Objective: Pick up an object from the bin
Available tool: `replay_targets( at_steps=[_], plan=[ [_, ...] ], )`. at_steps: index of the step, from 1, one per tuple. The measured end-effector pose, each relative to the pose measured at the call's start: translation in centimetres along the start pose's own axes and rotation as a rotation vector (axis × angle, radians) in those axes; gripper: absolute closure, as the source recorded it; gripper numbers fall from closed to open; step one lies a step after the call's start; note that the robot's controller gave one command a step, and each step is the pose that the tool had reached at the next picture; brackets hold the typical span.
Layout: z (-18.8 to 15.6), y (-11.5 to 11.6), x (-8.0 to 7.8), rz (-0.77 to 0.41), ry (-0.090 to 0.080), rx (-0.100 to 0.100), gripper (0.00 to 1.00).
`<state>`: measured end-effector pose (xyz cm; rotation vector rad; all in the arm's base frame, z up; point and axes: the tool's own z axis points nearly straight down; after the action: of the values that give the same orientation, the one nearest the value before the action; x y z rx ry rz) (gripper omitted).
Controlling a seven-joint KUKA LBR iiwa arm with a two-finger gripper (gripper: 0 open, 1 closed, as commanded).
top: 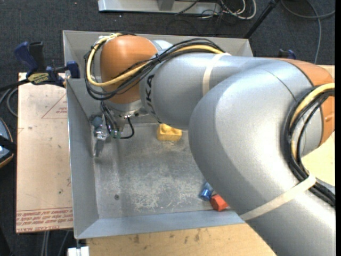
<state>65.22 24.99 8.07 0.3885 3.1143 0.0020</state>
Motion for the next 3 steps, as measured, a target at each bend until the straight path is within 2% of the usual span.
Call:
replay_targets(
  at_steps=[1,2,3],
  plan=[
    [0.22,-0.55,-0.45,0.158,0.011,-0.014,0.0],
    [0.0,-0.18,-0.3,0.153,0.007,-0.002,0.0],
    [0.17,-0.43,-0.45,0.155,0.002,-0.001,1.0]
  ],
)
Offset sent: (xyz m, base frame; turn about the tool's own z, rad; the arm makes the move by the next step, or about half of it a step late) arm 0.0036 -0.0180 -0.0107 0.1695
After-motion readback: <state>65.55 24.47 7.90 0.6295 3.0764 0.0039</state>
